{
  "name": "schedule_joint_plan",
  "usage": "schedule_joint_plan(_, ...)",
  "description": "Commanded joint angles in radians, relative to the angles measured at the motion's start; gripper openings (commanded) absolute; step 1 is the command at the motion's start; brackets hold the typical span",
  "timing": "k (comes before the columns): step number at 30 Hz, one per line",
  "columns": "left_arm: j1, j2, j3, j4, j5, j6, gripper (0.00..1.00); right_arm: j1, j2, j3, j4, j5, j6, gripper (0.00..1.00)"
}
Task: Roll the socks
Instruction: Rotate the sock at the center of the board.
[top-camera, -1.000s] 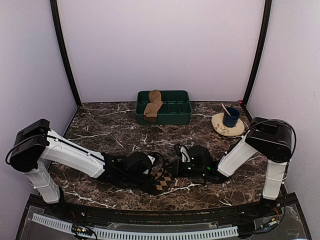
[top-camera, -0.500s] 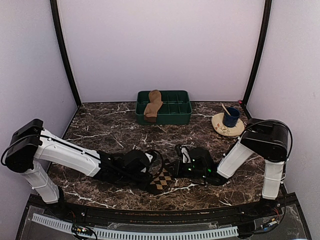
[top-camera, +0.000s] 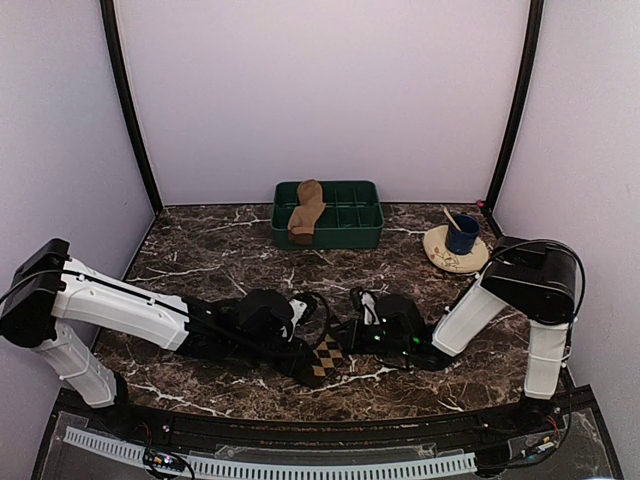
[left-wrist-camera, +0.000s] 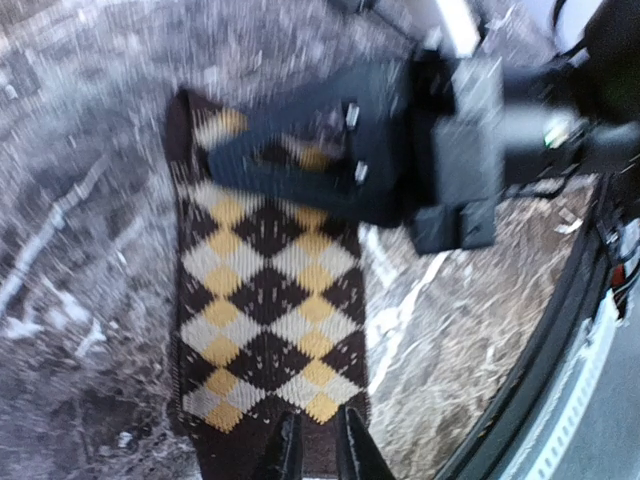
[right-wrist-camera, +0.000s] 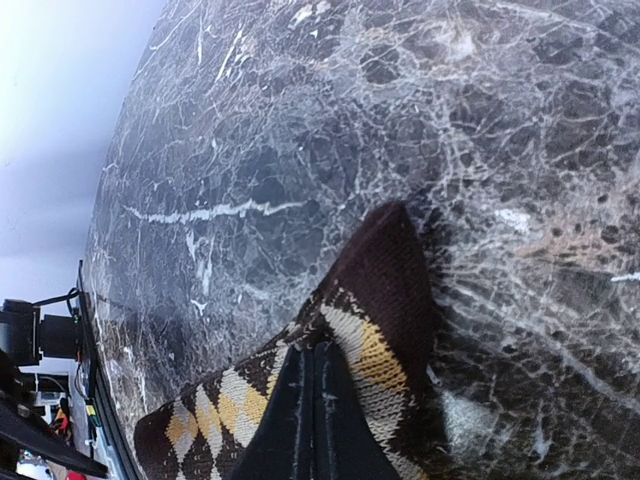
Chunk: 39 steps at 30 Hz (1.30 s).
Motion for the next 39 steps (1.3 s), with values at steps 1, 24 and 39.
schedule_joint_plan(1,-0.007,0.062,0.03,-0.033,0.038,-0.018,0.15,0.014,-0.007,0.02,-0.064,0.044,-0.027,0.0)
schedule_joint_plan(24,-0.006,0.159,0.108,-0.262,-0.097,-0.048,0.09,0.048,-0.147,0.111,-0.444,0.217,-0.188,0.0)
schedule_joint_plan(39,0.069,0.12,0.092,-0.266,-0.122,-0.009,0.09,0.089,-0.162,0.165,-0.694,0.306,-0.229,0.0)
